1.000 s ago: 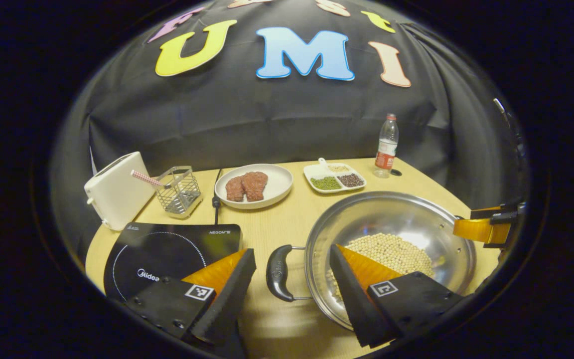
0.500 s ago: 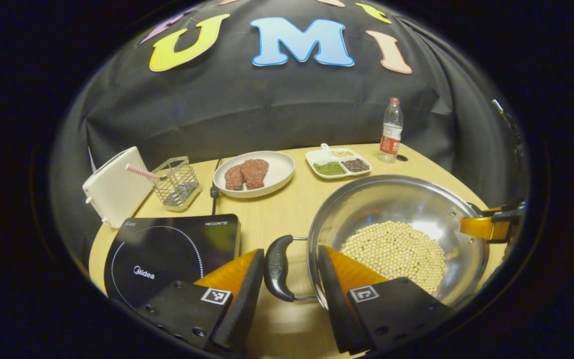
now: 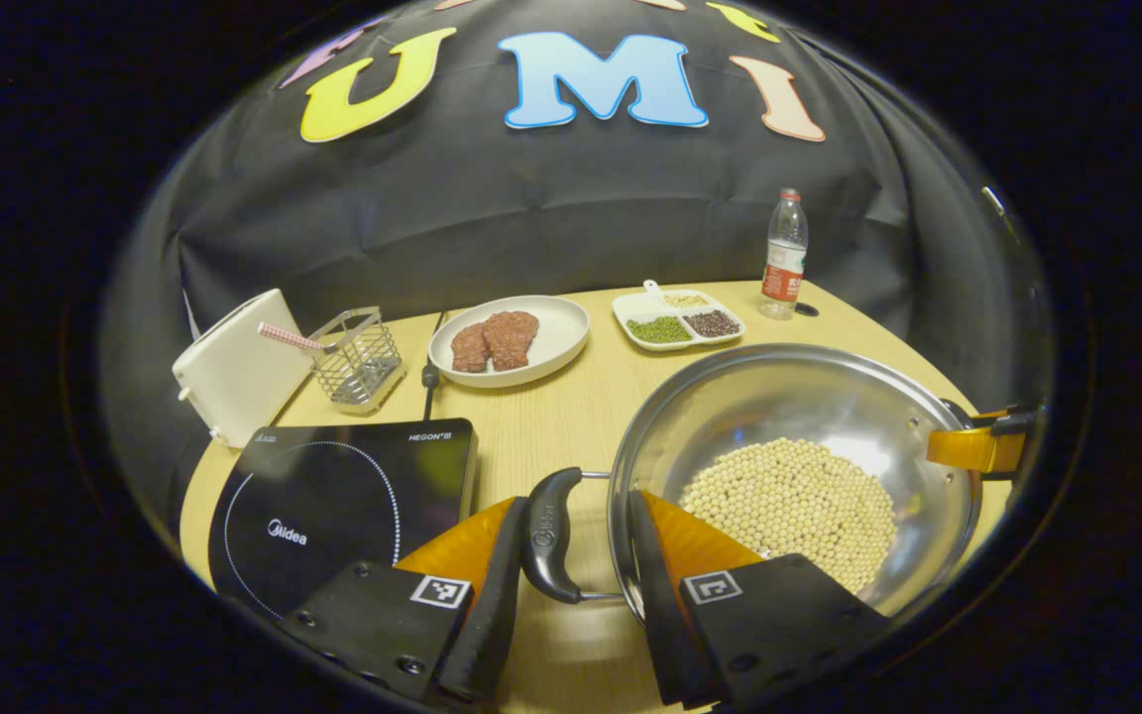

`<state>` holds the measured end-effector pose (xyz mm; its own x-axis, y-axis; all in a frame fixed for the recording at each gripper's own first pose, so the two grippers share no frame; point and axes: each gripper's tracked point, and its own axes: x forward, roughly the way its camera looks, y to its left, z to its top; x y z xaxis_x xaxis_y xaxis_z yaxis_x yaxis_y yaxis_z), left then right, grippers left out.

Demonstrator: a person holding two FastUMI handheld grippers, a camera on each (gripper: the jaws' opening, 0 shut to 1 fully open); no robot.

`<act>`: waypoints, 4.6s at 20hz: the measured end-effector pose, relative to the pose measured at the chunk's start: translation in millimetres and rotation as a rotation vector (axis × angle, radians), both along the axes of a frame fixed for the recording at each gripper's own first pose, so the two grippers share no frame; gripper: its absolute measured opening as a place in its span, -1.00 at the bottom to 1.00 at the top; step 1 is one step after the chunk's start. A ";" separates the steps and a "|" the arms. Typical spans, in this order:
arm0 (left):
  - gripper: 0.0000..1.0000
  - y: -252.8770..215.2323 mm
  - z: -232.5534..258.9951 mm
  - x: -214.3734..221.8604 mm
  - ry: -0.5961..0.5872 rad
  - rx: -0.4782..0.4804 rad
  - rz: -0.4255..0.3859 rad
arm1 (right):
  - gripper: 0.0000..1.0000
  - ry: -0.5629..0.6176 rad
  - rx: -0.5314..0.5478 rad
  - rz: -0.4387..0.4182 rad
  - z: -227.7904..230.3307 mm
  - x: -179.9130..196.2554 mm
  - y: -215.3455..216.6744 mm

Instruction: First push the handle of the pot to place it horizontally, then grasp the pot with both hands and set it on the induction cooktop.

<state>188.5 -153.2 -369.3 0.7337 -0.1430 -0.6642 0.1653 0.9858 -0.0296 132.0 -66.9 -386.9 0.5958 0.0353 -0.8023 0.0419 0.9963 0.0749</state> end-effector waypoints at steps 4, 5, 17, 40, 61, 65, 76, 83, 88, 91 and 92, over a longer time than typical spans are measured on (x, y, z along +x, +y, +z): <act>0.35 7.7 27.8 -16.0 -0.026 -0.004 0.034 | 0.02 -0.033 0.001 0.022 25.0 -8.1 0.4; 0.35 10.8 35.0 -20.0 -0.035 -0.003 0.043 | 0.02 -0.038 0.005 0.030 29.8 -11.4 2.5; 0.27 96.3 71.3 -36.9 -0.096 -0.040 0.054 | 0.02 -0.081 -0.007 0.010 77.1 -41.3 71.6; 0.19 317.6 42.2 0.7 -0.088 -0.030 0.090 | 0.02 -0.081 -0.001 0.053 91.6 -25.1 277.7; 0.31 374.8 12.7 -5.9 -0.048 0.012 0.138 | 0.03 -0.039 0.062 0.117 70.5 -22.9 335.0; 0.41 380.0 22.6 -8.3 -0.087 -0.016 0.168 | 0.05 -0.044 0.169 0.078 72.8 -23.8 338.9; 0.97 366.0 97.4 -24.3 -0.279 0.000 0.220 | 1.00 -0.383 0.007 0.206 145.9 -10.5 282.1; 0.98 287.1 192.1 -67.9 -0.444 -0.025 0.202 | 0.97 -0.570 -0.014 0.228 228.6 -53.3 220.5; 0.87 217.7 252.8 -121.1 -0.542 -0.042 0.181 | 0.97 -0.599 -0.004 0.178 251.3 -92.6 153.6; 0.91 184.4 278.3 -154.0 -0.581 -0.044 0.169 | 0.97 -0.612 0.003 0.146 265.0 -118.1 115.5; 0.93 174.4 287.3 -164.4 -0.594 -0.046 0.164 | 0.97 -0.614 0.005 0.138 269.9 -127.0 104.0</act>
<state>24.0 21.2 -82.0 0.9912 -0.0155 -0.1316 0.0128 0.9997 -0.0219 5.0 37.0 -117.0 0.9374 0.1481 -0.3153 -0.1397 0.9890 0.0493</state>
